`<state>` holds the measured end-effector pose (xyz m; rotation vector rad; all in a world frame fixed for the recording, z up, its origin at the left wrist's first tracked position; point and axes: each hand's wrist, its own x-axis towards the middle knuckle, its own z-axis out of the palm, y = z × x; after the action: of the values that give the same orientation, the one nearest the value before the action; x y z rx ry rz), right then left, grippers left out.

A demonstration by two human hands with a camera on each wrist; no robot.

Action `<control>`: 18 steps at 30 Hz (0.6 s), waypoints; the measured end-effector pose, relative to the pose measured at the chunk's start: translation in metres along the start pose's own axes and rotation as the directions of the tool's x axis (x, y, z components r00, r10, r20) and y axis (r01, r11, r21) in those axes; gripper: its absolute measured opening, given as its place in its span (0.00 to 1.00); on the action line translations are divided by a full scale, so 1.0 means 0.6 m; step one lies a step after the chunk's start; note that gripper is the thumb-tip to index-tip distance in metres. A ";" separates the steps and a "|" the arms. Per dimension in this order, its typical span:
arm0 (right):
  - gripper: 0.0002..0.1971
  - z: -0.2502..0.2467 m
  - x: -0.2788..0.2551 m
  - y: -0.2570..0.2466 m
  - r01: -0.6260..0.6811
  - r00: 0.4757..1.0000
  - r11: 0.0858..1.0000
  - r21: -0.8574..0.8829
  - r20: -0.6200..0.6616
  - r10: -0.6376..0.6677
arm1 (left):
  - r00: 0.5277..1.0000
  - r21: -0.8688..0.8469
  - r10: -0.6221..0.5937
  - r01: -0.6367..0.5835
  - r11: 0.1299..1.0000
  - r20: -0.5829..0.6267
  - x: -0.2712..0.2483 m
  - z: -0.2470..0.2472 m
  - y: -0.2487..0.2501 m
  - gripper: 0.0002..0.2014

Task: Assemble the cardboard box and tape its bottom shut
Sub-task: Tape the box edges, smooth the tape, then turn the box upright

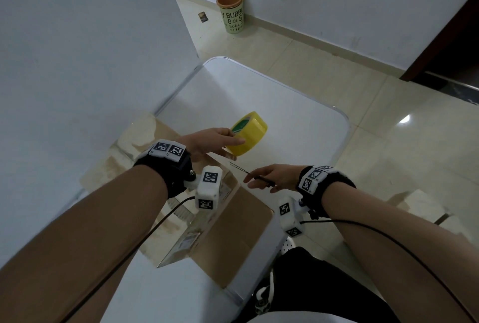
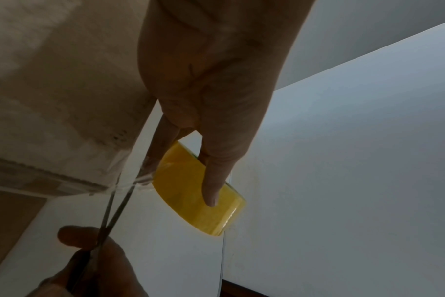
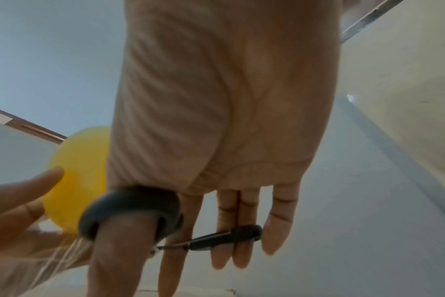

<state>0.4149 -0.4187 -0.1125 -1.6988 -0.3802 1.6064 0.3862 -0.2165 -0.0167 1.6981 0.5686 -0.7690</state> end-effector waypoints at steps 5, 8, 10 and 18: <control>0.14 -0.002 0.005 0.009 0.041 0.999 0.997 0.065 -0.018 -0.040 | 1.000 -0.016 -0.002 0.002 1.000 -0.003 0.000 0.001 0.001 0.13; 0.14 -0.002 0.005 -0.002 0.073 0.996 0.997 0.033 -0.046 -0.071 | 1.000 -0.029 -0.004 0.004 1.000 -0.008 -0.001 0.002 0.003 0.16; 0.12 -0.004 0.001 -0.014 0.080 0.996 0.996 -0.036 -0.037 -0.081 | 1.000 -0.021 -0.013 0.013 1.000 -0.007 -0.002 0.002 0.002 0.17; 0.11 -0.014 -0.004 -0.028 0.107 0.993 0.981 -0.163 -0.029 -0.114 | 1.000 -0.023 -0.013 0.012 1.000 -0.013 -0.006 0.004 0.005 0.17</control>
<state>0.4273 -0.4116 -0.1000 -1.7933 -0.5893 1.4940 0.3856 -0.2196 -0.0126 1.6814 0.5955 -0.7578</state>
